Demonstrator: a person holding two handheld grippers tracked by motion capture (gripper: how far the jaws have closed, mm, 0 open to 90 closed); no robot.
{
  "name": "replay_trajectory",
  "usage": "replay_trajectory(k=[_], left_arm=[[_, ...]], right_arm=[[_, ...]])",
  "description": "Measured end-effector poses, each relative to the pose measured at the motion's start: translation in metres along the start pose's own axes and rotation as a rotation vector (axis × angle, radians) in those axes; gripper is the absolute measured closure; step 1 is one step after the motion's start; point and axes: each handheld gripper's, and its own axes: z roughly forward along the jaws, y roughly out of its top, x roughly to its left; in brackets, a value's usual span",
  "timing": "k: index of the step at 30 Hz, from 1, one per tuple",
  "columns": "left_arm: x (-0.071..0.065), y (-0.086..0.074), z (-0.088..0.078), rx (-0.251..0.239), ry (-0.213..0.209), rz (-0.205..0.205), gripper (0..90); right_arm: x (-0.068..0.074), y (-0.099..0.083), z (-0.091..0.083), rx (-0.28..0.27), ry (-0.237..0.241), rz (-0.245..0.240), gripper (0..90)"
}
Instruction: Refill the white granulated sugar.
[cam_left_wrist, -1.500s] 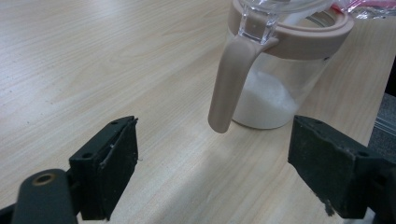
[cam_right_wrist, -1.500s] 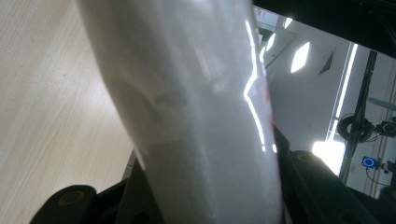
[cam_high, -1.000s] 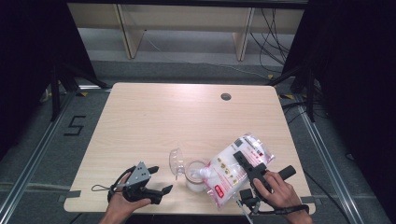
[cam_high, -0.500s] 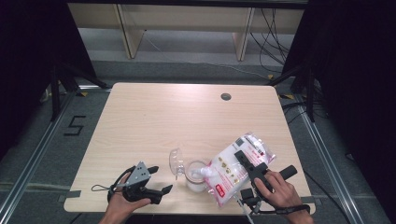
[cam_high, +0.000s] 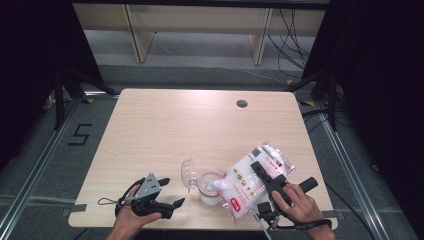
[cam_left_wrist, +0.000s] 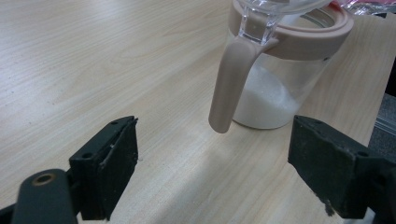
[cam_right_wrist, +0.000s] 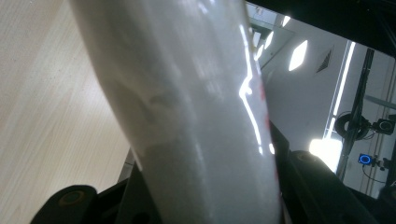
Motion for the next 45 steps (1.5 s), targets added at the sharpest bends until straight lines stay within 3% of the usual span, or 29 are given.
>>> replay_trajectory(k=[2,3,25,29,31,45], left_arm=[[0.0003,0.0000,0.0000,0.000,0.000,-0.001,15.6],[0.0004,0.0000,-0.0001,0.001,-0.001,0.000,15.6],[-0.0004,0.0001,0.0003,-0.005,-0.002,-0.005,15.6],[-0.0006,0.0002,-0.0001,-0.003,0.002,0.000,15.6],[0.0006,0.0009,-0.0009,0.001,0.005,0.023,15.6],[0.0007,0.0006,0.0001,-0.004,-0.002,0.018,15.6]], right_arm=[[0.0007,0.0001,0.0002,0.000,0.006,0.011,64.7],[-0.0012,0.0002,0.0006,-0.009,-0.002,-0.013,64.7],[0.0001,-0.0014,-0.0001,0.000,0.002,0.010,65.1],[-0.0018,-0.0014,0.0003,-0.014,-0.001,0.009,65.1],[-0.0021,-0.0014,0.0003,-0.015,-0.002,0.010,65.3],[-0.0019,-0.0016,0.0005,-0.019,0.002,0.016,66.2]])
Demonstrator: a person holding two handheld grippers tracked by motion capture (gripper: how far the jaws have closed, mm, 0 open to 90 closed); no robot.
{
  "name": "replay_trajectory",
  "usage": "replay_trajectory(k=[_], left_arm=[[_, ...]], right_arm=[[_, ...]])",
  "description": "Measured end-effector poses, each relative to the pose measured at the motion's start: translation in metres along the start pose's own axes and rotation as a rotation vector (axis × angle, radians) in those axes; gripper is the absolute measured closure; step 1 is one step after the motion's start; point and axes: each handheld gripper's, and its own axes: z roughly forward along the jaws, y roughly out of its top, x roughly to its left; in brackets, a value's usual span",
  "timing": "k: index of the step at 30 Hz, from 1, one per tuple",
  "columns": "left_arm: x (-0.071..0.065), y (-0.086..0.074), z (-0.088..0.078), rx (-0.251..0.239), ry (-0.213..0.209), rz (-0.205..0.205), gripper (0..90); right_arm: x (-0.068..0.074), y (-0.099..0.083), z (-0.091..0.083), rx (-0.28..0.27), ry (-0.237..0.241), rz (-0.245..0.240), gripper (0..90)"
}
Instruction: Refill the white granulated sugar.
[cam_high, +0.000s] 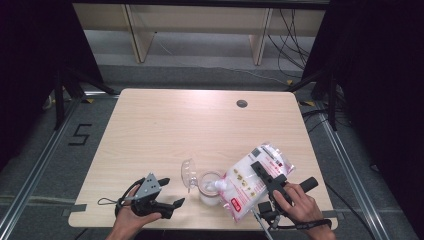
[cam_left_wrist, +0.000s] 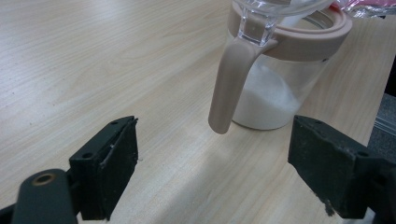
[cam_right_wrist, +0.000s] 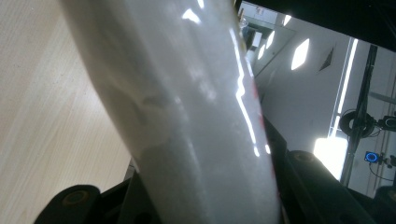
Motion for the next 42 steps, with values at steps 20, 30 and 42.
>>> replay_trajectory(k=[20,30,42], left_arm=[[0.0000,0.0005,-0.0010,0.002,0.010,-0.003,15.6],[-0.0012,0.0000,-0.0012,0.001,0.012,-0.026,15.6],[-0.0009,-0.0001,-0.0007,-0.003,0.001,-0.029,15.6]], right_arm=[[0.0005,-0.0024,0.0010,-0.018,0.003,0.044,67.4],[0.0015,-0.0027,0.0020,-0.024,0.015,0.061,67.6],[0.0046,-0.0033,0.0031,-0.027,0.041,0.107,67.8]])
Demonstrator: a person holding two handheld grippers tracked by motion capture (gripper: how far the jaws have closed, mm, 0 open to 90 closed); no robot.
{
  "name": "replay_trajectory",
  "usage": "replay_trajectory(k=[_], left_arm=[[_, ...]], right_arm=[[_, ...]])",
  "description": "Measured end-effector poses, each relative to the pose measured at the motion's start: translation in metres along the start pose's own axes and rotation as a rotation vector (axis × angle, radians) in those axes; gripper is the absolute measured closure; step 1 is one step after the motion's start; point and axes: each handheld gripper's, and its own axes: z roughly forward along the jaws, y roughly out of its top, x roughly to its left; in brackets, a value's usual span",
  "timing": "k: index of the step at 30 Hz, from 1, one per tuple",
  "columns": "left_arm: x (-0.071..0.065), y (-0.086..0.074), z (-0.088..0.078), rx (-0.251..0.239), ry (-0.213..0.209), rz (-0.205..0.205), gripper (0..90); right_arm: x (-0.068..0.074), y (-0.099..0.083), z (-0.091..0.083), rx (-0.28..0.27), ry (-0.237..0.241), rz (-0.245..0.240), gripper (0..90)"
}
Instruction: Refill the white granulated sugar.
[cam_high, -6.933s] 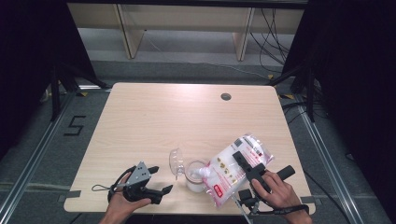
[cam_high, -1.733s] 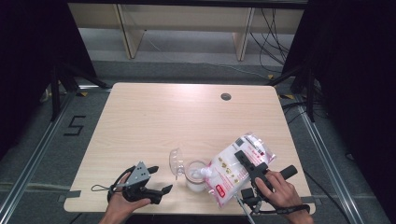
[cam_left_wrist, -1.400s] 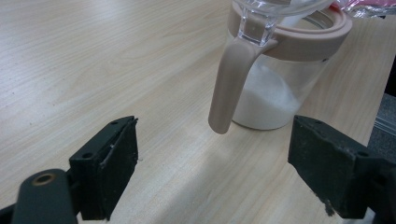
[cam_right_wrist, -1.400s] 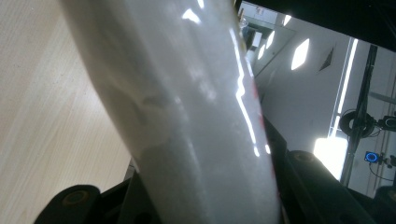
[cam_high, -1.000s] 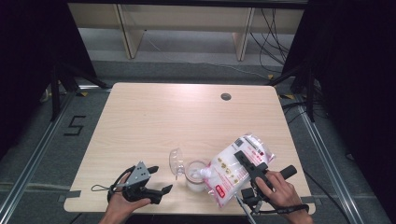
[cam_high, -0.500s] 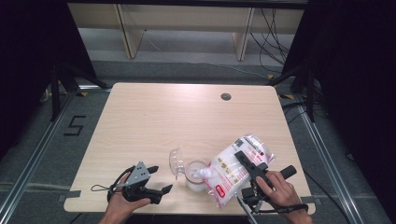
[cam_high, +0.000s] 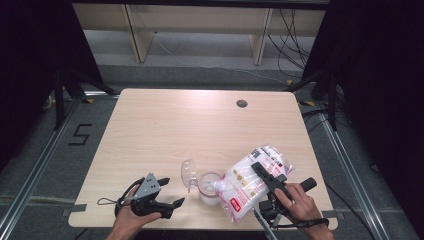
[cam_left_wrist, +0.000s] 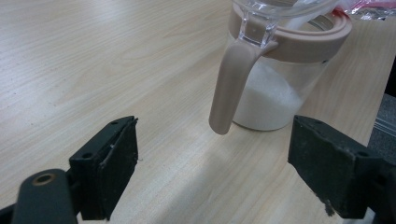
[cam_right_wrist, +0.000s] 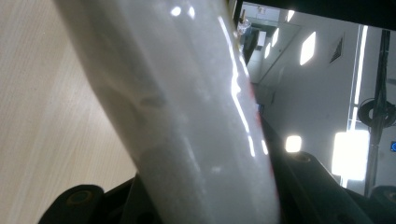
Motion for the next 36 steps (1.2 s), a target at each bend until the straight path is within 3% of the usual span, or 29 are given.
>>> replay_trajectory(k=[2,3,5,7,9,10,12,13,14,16,18,20,21,22,25,26,27,28,29,30,31,36], left_arm=[[0.000,0.000,0.000,0.003,0.003,0.005,15.6],[0.000,0.000,0.000,-0.001,0.002,0.005,15.6],[0.000,0.000,0.000,-0.001,0.002,0.004,15.6],[0.000,0.000,0.000,-0.001,0.002,0.000,15.6],[0.000,0.000,-0.001,0.003,0.002,0.004,15.6],[0.000,0.000,-0.001,0.003,0.002,0.004,15.6],[0.000,0.000,0.000,-0.001,0.002,0.005,15.6],[0.000,0.000,0.000,-0.001,0.002,0.005,15.6],[0.000,0.000,0.000,-0.001,0.002,0.004,15.6],[0.000,0.000,0.000,-0.001,0.002,0.004,15.7],[0.000,0.000,0.000,-0.001,0.001,0.000,15.6],[0.000,0.000,0.000,-0.001,0.002,0.005,15.6],[0.000,0.000,0.000,-0.001,0.002,0.003,15.6],[0.000,0.000,0.000,-0.001,0.002,0.004,15.6],[0.000,0.000,0.000,0.002,0.002,0.004,15.6],[0.000,0.000,0.000,0.003,0.002,0.004,15.6],[0.000,0.000,0.000,0.000,0.001,-0.001,15.7],[0.000,0.000,0.000,0.002,0.002,0.006,15.7],[0.000,0.000,0.000,0.003,0.002,0.008,15.7],[0.000,0.000,-0.001,0.007,0.010,0.010,15.7],[0.000,0.000,-0.001,0.006,0.009,0.010,15.7],[0.000,0.000,0.000,-0.002,0.001,0.002,15.7]], right_arm=[[0.001,0.000,0.001,-0.004,0.002,0.012,67.8],[0.004,-0.001,0.000,0.006,0.009,0.058,67.8],[0.001,-0.001,0.001,-0.016,0.000,0.027,67.8],[0.002,-0.002,0.001,-0.017,0.004,0.046,67.8],[0.006,-0.002,0.001,-0.002,0.021,0.116,67.8],[0.003,-0.003,0.002,-0.021,0.008,0.077,67.9],[0.002,-0.004,0.002,-0.023,0.010,0.075,67.9],[0.005,-0.005,0.001,-0.007,0.020,0.110,67.9],[0.003,-0.006,0.002,-0.031,0.009,0.085,67.9],[0.006,-0.006,0.002,-0.021,0.023,0.147,68.0],[0.003,-0.008,0.002,-0.041,0.004,0.126,68.0],[0.006,-0.009,0.002,-0.036,0.021,0.188,68.2],[0.003,-0.010,0.003,-0.054,0.007,0.154,68.3],[0.004,-0.011,0.003,-0.053,0.019,0.177,68.3],[0.005,-0.012,0.004,-0.057,0.020,0.183,68.4],[0.008,-0.013,0.003,-0.042,0.038,0.213,68.4],[0.006,-0.013,0.004,-0.056,0.024,0.189,68.4],[0.007,-0.014,0.004,-0.063,0.019,0.198,68.5],[0.009,-0.014,0.003,-0.051,0.033,0.236,68.5],[0.009,-0.014,0.003,-0.056,0.040,0.242,68.5],[0.007,-0.014,0.004,-0.072,0.028,0.215,68.5],[0.008,-0.014,0.005,-0.084,0.035,0.235,68.5]])
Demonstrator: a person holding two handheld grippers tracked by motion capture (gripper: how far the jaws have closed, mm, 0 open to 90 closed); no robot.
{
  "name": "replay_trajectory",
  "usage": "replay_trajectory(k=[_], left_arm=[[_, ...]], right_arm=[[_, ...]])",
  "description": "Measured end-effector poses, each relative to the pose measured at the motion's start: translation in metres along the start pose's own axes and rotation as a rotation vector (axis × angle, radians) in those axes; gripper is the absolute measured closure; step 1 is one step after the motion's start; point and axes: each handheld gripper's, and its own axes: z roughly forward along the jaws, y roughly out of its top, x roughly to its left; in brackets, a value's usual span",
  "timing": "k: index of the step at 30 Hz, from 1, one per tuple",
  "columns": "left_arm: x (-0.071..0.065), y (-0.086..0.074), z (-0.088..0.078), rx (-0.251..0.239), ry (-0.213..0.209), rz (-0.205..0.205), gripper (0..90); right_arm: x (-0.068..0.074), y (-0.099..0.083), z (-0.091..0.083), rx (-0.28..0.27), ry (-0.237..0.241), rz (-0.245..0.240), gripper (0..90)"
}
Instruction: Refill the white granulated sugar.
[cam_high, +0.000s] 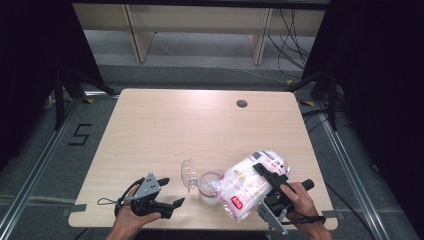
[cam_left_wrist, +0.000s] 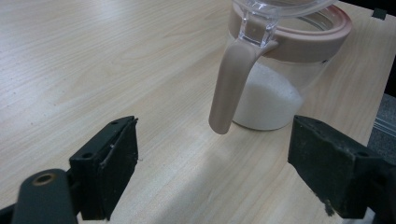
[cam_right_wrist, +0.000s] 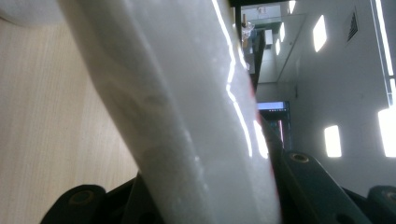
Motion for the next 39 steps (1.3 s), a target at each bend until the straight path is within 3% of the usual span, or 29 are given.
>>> replay_trajectory(k=[2,3,4,5,7,9,10,11,12,13,14,15,16,18,19,21,22,23,24,25,26,28,29,30,31,35,36,38,39], left_arm=[[0.000,0.000,0.000,-0.004,0.000,0.001,15.7],[0.000,0.000,0.000,-0.004,0.000,0.002,15.7],[0.000,0.000,0.000,-0.002,0.000,0.001,15.7],[0.000,0.000,0.000,0.003,0.007,0.001,15.7],[0.001,0.000,0.000,0.000,0.002,0.023,15.7],[0.001,0.001,0.000,0.003,0.003,0.030,15.7],[0.001,0.001,0.000,-0.001,0.003,0.026,15.7],[0.001,0.000,0.000,-0.001,0.002,0.025,15.7],[0.001,0.000,0.000,-0.001,0.002,0.025,15.7],[0.001,0.000,0.000,-0.001,0.002,0.025,15.7],[0.001,0.000,0.000,-0.001,0.003,0.024,15.7],[0.001,0.000,0.000,-0.001,0.002,0.024,15.7],[0.001,0.000,0.000,0.003,0.003,0.029,15.7],[0.001,0.001,0.000,0.002,0.004,0.029,15.7],[0.000,0.000,0.000,-0.002,0.003,-0.001,15.7],[0.000,0.000,0.000,-0.001,0.005,0.007,15.7],[0.001,0.000,0.000,-0.001,0.003,0.019,15.7],[0.001,0.000,0.000,-0.002,0.002,0.025,15.7],[0.001,0.000,0.000,-0.001,0.003,0.025,15.7],[0.001,0.001,0.000,-0.001,0.003,0.025,15.7],[0.001,0.000,0.000,-0.001,0.004,0.025,15.7],[0.001,0.001,0.000,0.003,0.004,0.030,15.7],[0.001,0.001,0.000,0.002,0.004,0.029,15.7],[0.000,0.000,0.000,-0.002,0.004,-0.001,15.7],[0.000,0.000,0.000,-0.002,0.001,0.001,15.7],[0.000,0.000,0.000,0.001,0.007,0.001,15.7],[0.000,0.000,0.000,0.002,0.006,0.009,15.7],[0.001,0.001,0.000,0.003,0.004,0.027,15.7],[0.001,0.001,0.000,0.002,0.004,0.031,15.7]], right_arm=[[0.004,-0.001,-0.001,0.012,0.006,0.069,68.6],[0.000,-0.001,0.000,-0.005,0.006,0.032,68.6],[0.003,-0.002,-0.001,0.015,0.004,0.082,68.7],[0.002,-0.002,-0.001,0.019,0.027,0.089,68.8],[-0.001,-0.003,-0.001,0.002,0.009,0.061,68.8],[0.003,-0.004,0.000,-0.012,0.013,0.136,68.9],[0.002,-0.005,0.000,-0.012,0.013,0.132,69.0],[-0.001,-0.005,0.001,-0.021,0.013,0.096,69.0],[-0.001,-0.005,0.001,-0.022,0.014,0.100,69.1],[0.002,-0.005,0.000,-0.014,0.019,0.151,69.2],[0.000,-0.006,0.000,-0.020,0.017,0.129,69.2],[0.002,-0.006,0.000,-0.014,0.016,0.170,69.3],[-0.002,-0.006,-0.001,-0.024,0.016,0.140,69.4],[-0.001,-0.007,0.001,-0.027,0.017,0.139,69.4],[0.000,-0.008,0.001,-0.026,0.014,0.171,69.5],[0.003,-0.010,0.000,-0.020,0.022,0.236,69.6],[0.003,-0.010,0.001,-0.021,0.022,0.249,69.7],[0.000,-0.011,0.002,-0.039,0.022,0.228,69.7],[0.002,-0.011,0.001,-0.026,0.018,0.265,69.8],[0.000,-0.011,0.001,-0.030,0.030,0.254,69.8],[0.003,-0.011,0.001,-0.028,0.026,0.293,69.9],[-0.002,-0.011,0.003,-0.047,0.023,0.231,70.1],[-0.001,-0.011,0.003,-0.045,0.023,0.236,70.1],[0.001,-0.011,0.004,-0.045,0.033,0.275,70.2],[0.003,-0.011,0.003,-0.040,0.036,0.322,70.4],[0.002,-0.012,0.005,-0.056,0.040,0.367,70.8],[-0.001,-0.013,0.006,-0.058,0.059,0.347,70.9],[0.002,-0.016,0.007,-0.065,0.063,0.424,71.2],[0.000,-0.017,0.007,-0.071,0.064,0.404,71.4]])
